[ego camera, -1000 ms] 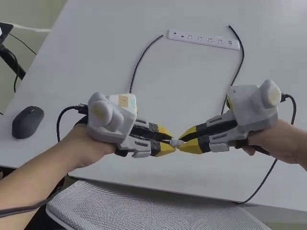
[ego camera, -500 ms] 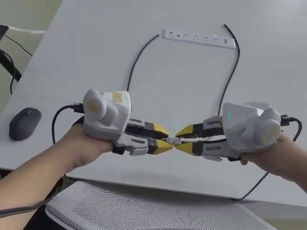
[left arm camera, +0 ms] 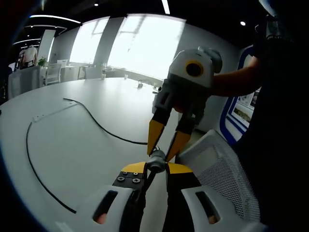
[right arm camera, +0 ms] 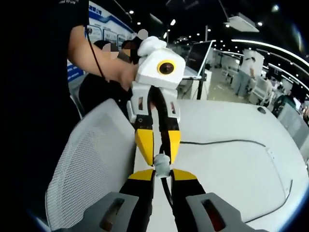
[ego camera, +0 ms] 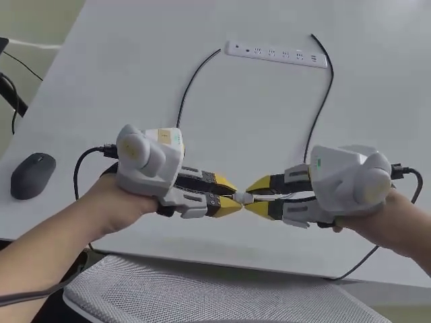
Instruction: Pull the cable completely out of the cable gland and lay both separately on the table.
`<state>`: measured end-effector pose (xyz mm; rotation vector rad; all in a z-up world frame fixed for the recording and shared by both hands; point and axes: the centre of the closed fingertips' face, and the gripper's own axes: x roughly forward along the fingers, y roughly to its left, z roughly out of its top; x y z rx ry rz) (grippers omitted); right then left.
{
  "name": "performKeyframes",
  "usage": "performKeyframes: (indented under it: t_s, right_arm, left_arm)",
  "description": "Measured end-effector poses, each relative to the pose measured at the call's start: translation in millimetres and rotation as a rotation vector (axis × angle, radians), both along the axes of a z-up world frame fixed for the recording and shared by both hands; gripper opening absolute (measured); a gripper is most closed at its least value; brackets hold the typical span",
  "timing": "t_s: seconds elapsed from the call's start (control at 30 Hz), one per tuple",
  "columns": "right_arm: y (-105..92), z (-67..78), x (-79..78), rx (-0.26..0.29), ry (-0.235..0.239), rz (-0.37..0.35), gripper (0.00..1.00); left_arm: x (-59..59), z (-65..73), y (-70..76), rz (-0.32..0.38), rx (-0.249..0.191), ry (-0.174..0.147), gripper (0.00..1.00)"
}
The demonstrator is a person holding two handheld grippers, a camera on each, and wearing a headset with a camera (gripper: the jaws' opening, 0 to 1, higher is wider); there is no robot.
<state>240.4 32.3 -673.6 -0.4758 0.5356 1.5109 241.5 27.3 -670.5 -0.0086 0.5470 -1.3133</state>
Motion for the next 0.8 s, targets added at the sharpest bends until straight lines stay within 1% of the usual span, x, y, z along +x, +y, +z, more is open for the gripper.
performKeyframes:
  t_s: [0.03,0.07,0.1,0.13,0.17,0.2,0.23,0.27,0.3,0.33,0.37,0.4,0.43,0.5,0.53,0.6,0.67,0.7,0.73,0.8]
  right_arm:
    - [-0.2,0.7,0.9,0.009,0.028,-0.015,0.1]
    - [-1.8,1.3,3.0,0.013,0.066,-0.042,0.12]
    - [-2.5,2.7,3.6,0.027,0.102,-0.05,0.13]
    - [-2.8,5.8,1.2,0.049,0.17,-0.056,0.14]
    - [-4.1,6.9,3.8,0.059,0.207,-0.076,0.14]
    - [-4.5,9.5,5.1,0.083,0.295,-0.111,0.16]
    - [-5.1,10.3,5.0,0.096,0.379,-0.136,0.19]
    - [-6.5,10.7,7.0,0.105,0.439,-0.154,0.21]
    - [-7.5,10.7,12.7,0.128,0.46,-0.158,0.21]
    - [-7.2,12.0,12.8,0.145,0.495,-0.155,0.19]
    - [-6.8,13.9,10.7,0.161,0.567,-0.155,0.19]
    - [-6.9,15.3,5.6,0.165,0.675,-0.154,0.21]
    - [-8.1,12.0,5.3,0.162,0.71,-0.145,0.21]
    - [-8.1,7.4,6.0,0.156,0.704,-0.125,0.2]
    - [-7.5,6.2,5.6,0.153,0.716,-0.126,0.2]
    - [-4.7,6.6,5.1,0.162,0.761,-0.129,0.2]
    - [-2.8,8.0,2.2,0.171,0.782,-0.118,0.19]
    - [-2.2,7.3,-1.3,0.162,0.796,-0.108,0.18]
    - [-1.7,6.2,-2.4,0.16,0.794,-0.106,0.17]
    - [-1.4,4.5,-7.1,0.148,0.806,-0.093,0.16]
  left_arm:
    - [-0.7,-0.1,0.4,-0.006,0.003,-0.005,0.15]
    - [-1.2,-0.1,0.6,-0.011,0.006,-0.013,0.15]
    - [-1.8,-0.2,0.9,-0.016,0.009,-0.022,0.15]
    - [-2.6,-0.1,1.2,-0.019,0.013,-0.026,0.15]
    - [-3.1,0.1,1.4,-0.023,0.014,-0.033,0.15]
    - [-3.8,1.2,1.4,-0.03,0.012,-0.051,0.15]
    - [-4.2,1.6,1.4,-0.036,0.012,-0.061,0.15]
    - [-4.4,1.9,1.2,-0.038,0.011,-0.065,0.15]
    - [-4.7,2.9,0.8,-0.041,0.012,-0.076,0.15]
    - [-5.1,3.2,0.7,-0.043,0.012,-0.08,0.15]
    - [-5.4,3.6,0.5,-0.045,0.014,-0.086,0.15]
    - [-6.0,4.2,0.1,-0.049,0.016,-0.096,0.15]
    - [-6.8,4.5,-0.3,-0.053,0.017,-0.098,0.15]
    - [-7.4,5.1,-0.7,-0.059,0.019,-0.109,0.15]
    - [-7.6,5.2,-0.9,-0.062,0.021,-0.112,0.15]
    - [-8.2,5.4,-1.2,-0.067,0.024,-0.115,0.15]
    - [-8.1,5.0,-1.4,-0.068,0.027,-0.115,0.15]
    - [-8.2,5.3,-1.6,-0.068,0.028,-0.116,0.15]
    - [-8.3,5.4,-1.7,-0.068,0.029,-0.116,0.15]
    - [-9.0,6.4,-2.2,-0.071,0.03,-0.12,0.15]
